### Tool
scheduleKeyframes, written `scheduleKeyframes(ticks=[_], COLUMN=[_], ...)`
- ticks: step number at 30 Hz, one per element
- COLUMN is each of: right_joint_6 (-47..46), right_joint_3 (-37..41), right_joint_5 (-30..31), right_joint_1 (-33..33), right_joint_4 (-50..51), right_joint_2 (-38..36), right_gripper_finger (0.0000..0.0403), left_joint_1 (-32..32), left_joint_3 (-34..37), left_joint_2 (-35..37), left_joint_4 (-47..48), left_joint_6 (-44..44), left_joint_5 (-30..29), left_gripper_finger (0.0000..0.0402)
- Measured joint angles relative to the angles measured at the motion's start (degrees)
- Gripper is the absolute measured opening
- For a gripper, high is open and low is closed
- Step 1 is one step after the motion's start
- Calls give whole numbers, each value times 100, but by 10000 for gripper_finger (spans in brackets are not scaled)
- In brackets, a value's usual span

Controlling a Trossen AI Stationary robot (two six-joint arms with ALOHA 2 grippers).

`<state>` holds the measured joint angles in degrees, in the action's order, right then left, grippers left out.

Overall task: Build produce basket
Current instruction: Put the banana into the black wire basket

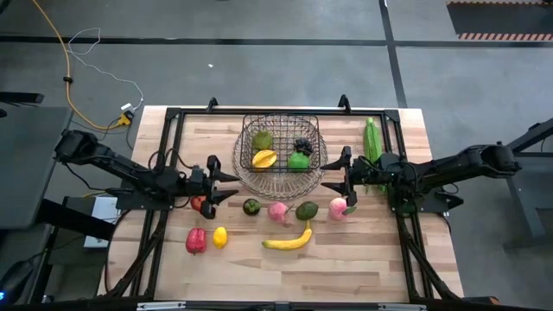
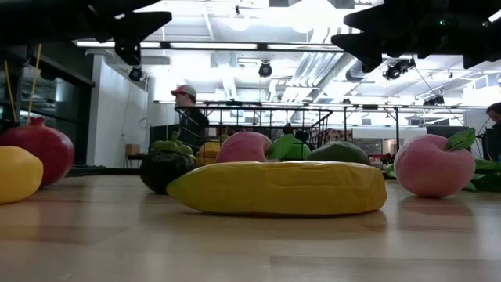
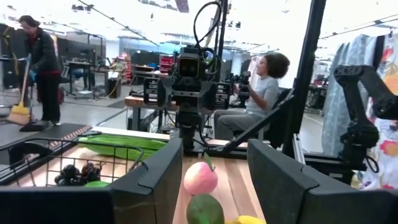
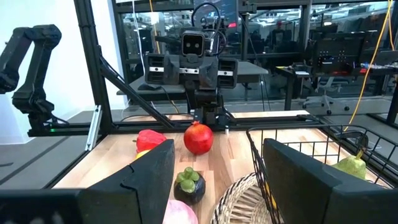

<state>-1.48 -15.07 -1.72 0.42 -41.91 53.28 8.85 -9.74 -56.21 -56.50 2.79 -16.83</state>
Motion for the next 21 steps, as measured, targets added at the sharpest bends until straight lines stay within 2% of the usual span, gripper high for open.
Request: scheduleKeyframes(ticks=[11,15,18,21], right_joint_6=[-9,-407,-381,-98], right_joint_3=[0,-43,-392,-943], right_joint_5=[0,-77,-211,20], right_joint_1=[-2,51,359,806], right_joint_4=[-125,-262,440,1377], right_joint_2=[0,-2,78,413], right_gripper_finger=[236,236,236,236], left_joint_1=[-1,-1,-1,-1], left_joint_3=[0,0,0,0], left_joint_2=[0,0,-2,-2], left_joint_4=[7,8,8,9], left_joint_6=[0,0,6,2], left_joint_5=[-54,-54,-54,-54], left_gripper_finger=[168,168,168,168])
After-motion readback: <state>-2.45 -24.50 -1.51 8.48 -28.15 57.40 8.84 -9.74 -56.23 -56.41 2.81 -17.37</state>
